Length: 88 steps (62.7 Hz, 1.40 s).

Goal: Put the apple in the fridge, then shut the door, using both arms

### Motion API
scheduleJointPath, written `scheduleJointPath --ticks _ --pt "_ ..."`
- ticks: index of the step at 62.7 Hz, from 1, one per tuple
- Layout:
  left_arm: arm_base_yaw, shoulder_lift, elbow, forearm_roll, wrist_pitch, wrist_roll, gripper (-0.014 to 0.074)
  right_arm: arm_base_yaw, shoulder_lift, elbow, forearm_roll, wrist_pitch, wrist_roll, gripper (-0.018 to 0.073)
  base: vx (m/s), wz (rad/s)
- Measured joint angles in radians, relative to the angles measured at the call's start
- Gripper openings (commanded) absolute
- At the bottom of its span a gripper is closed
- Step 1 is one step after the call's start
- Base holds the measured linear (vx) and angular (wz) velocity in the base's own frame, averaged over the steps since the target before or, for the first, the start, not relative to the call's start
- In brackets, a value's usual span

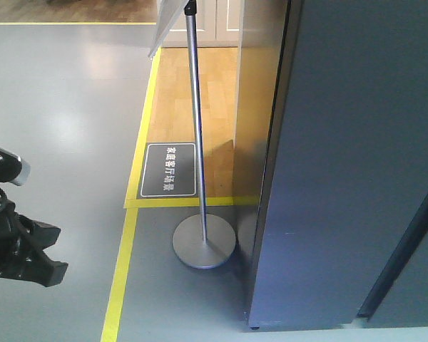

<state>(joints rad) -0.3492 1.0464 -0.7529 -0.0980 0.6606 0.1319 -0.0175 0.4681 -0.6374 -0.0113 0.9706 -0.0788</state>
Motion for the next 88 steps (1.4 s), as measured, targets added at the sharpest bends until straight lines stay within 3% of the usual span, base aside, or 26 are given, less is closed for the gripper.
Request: scheduleJointPath --ticks 13,27,75,82,88 --pt "0.000 0.000 0.000 0.000 0.000 0.000 -0.0006 0.003 -0.154 0.028 0.011 0.099 -0.001 -0.0003 0.00 0.00" --pt "0.000 0.000 0.000 0.000 0.000 0.000 -0.0006 0.060 -0.240 0.029 0.011 0.189 -0.010 -0.0003 0.00 0.00" --pt "0.000 -0.043 0.000 0.001 0.000 0.000 -0.0006 0.066 -0.249 0.029 0.023 0.203 0.006 -0.0003 0.00 0.00" --pt "0.028 -0.135 0.013 0.001 -0.012 0.000 -0.0006 0.066 -0.249 0.029 0.023 0.203 0.006 -0.0003 0.00 0.00" --pt "0.092 -0.227 0.060 0.003 -0.043 0.000 -0.0006 0.066 -0.249 0.029 0.023 0.204 0.006 -0.0003 0.00 0.00"
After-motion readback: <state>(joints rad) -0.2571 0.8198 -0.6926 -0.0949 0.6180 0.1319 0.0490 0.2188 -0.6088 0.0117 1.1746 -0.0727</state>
